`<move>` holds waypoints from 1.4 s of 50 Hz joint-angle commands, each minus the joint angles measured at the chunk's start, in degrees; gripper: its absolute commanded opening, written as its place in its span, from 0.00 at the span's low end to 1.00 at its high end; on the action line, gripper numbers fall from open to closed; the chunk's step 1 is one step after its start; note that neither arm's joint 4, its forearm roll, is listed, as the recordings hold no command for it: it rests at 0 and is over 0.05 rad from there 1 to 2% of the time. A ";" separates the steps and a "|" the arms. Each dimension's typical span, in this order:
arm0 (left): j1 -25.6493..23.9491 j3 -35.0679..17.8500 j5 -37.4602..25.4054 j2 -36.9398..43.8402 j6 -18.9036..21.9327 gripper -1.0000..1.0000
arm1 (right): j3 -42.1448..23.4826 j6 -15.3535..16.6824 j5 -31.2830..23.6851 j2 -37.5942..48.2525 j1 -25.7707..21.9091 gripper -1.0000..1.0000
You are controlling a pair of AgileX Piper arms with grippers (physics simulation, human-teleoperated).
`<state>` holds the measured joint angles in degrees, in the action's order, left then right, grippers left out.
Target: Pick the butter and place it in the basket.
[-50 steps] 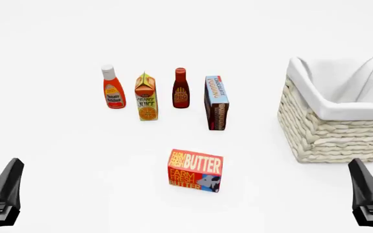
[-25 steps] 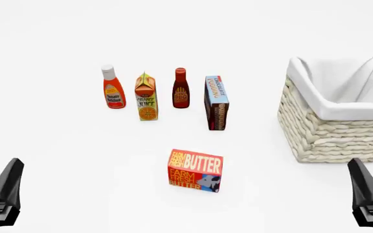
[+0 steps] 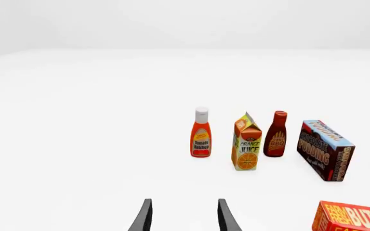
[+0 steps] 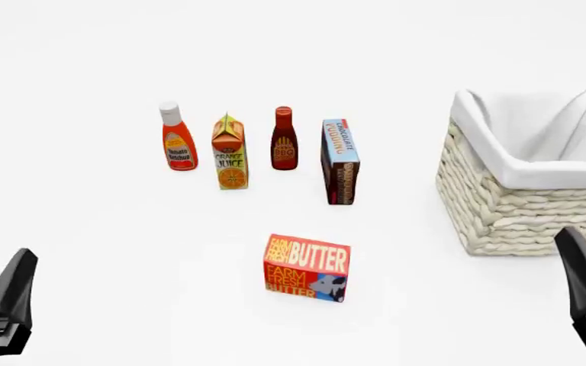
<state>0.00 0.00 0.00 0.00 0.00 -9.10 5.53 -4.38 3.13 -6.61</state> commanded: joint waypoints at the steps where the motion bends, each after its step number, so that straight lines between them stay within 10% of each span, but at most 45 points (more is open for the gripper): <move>1: 0.00 0.00 0.00 0.00 0.00 1.00 | -3.50 2.32 0.36 4.29 -3.04 1.00; 70: 0.00 0.00 0.00 0.00 0.00 1.00 | -40.62 24.23 -6.73 54.38 -30.11 1.00</move>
<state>0.00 0.00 0.00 0.00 0.00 -43.22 27.60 -7.97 49.52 -33.33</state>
